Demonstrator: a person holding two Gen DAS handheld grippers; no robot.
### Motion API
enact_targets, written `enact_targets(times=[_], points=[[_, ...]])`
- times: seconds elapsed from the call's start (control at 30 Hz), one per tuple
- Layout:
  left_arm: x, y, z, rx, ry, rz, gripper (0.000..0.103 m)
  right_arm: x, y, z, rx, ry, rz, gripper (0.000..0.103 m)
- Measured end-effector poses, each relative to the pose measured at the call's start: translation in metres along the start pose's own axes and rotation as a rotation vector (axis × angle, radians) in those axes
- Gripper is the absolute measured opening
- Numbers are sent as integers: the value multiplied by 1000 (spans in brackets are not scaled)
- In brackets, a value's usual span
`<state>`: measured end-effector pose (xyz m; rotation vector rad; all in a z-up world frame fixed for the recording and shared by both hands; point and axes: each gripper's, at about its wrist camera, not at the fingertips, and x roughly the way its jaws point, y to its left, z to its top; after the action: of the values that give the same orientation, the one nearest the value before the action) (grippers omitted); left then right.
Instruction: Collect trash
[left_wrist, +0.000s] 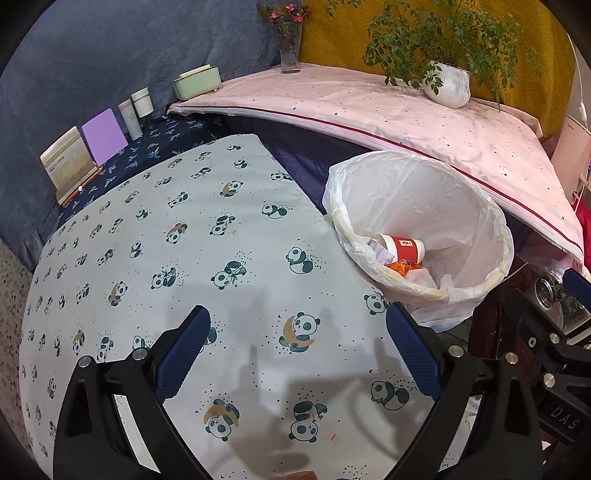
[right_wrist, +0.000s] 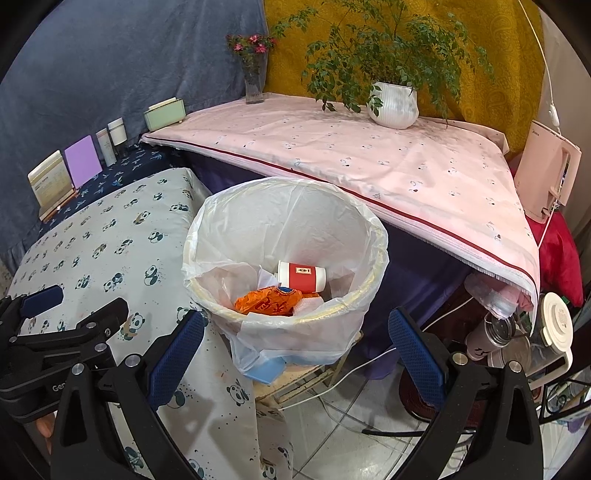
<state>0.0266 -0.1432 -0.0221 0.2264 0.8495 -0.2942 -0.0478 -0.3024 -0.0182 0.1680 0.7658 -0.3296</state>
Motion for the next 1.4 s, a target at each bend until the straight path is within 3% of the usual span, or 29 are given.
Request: enact_targets(times=[1.4], points=[[-1, -3, 4, -5, -14, 27, 91, 2, 3, -3, -6, 2, -1, 96]])
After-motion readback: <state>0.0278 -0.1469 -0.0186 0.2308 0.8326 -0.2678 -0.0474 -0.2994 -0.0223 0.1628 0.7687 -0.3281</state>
